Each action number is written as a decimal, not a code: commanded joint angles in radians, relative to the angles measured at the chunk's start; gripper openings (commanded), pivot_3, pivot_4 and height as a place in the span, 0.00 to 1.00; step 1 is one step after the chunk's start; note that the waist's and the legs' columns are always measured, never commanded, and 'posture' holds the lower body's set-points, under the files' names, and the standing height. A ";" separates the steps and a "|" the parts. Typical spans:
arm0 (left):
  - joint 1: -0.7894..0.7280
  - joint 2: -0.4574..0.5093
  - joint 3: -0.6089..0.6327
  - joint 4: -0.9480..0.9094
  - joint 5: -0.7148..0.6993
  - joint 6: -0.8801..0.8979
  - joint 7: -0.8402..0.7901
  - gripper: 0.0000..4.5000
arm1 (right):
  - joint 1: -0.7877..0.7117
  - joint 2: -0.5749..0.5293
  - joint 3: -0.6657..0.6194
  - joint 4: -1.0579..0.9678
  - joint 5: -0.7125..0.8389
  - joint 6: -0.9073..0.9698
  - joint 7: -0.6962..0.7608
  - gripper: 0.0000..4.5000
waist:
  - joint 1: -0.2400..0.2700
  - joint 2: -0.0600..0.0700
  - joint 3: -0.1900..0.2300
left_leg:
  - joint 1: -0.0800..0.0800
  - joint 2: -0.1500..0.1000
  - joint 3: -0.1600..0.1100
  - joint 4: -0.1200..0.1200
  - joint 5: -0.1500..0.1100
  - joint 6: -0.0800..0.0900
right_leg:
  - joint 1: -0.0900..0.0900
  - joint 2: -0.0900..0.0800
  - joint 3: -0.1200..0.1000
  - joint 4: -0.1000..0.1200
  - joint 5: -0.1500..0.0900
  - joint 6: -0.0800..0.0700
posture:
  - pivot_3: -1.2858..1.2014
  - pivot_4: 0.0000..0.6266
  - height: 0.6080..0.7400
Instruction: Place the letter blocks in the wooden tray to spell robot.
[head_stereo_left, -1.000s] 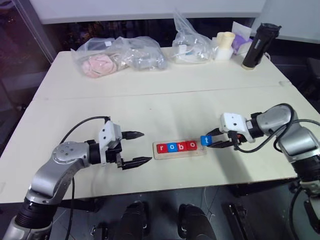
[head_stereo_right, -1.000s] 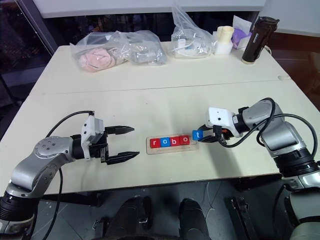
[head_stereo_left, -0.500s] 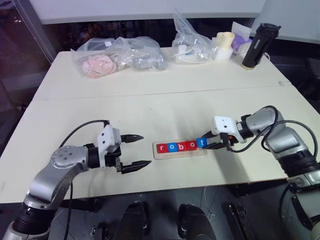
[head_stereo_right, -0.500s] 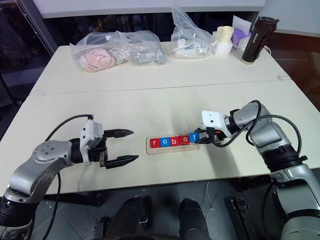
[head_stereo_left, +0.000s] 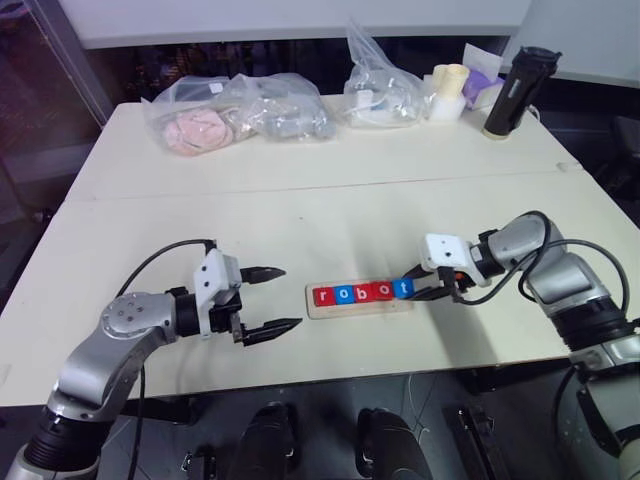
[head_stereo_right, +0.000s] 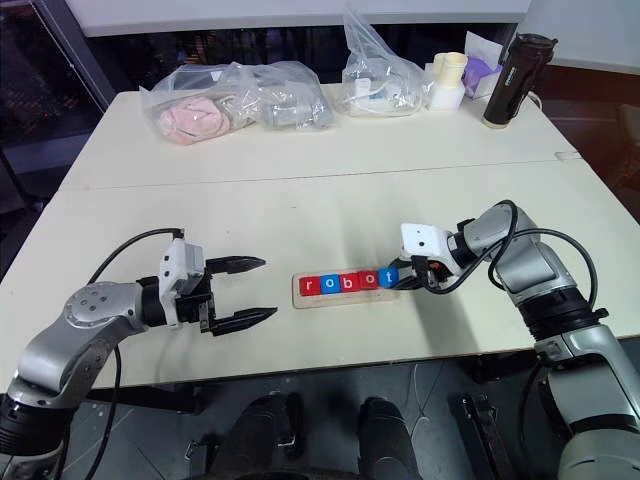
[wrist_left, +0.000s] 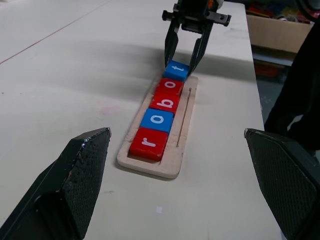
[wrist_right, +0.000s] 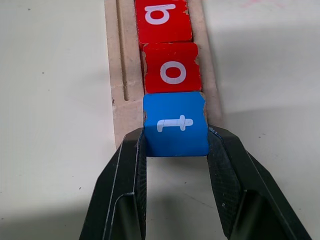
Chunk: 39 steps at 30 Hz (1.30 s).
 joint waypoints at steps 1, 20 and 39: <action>-0.001 -0.003 0.016 -0.021 0.004 -0.024 0.006 1.00 | -0.015 0.008 -0.005 -0.009 -0.001 -0.009 0.004 0.25 | 0.000 0.000 0.000 | 0.000 0.000 0.000 0.000 0.000 0.000 | 0.000 0.000 0.000 0.000 0.000 0.000 | 0.52 0.24 0.88; -0.006 -0.014 0.007 -0.011 0.019 -0.038 0.011 1.00 | -0.031 0.040 -0.002 -0.006 -0.011 -0.004 -0.004 0.25 | 0.000 0.000 0.000 | 0.000 0.000 0.000 0.000 0.000 0.000 | 0.000 0.000 0.000 0.000 0.000 0.000 | 0.52 0.24 0.88; -0.014 -0.018 -0.001 -0.008 0.031 -0.041 0.004 1.00 | -0.034 0.050 -0.004 -0.001 -0.023 0.001 -0.011 0.79 | 0.000 0.000 0.000 | 0.000 0.000 0.002 0.000 0.000 0.000 | 0.000 0.000 0.000 0.000 0.000 0.000 | 0.52 0.24 0.88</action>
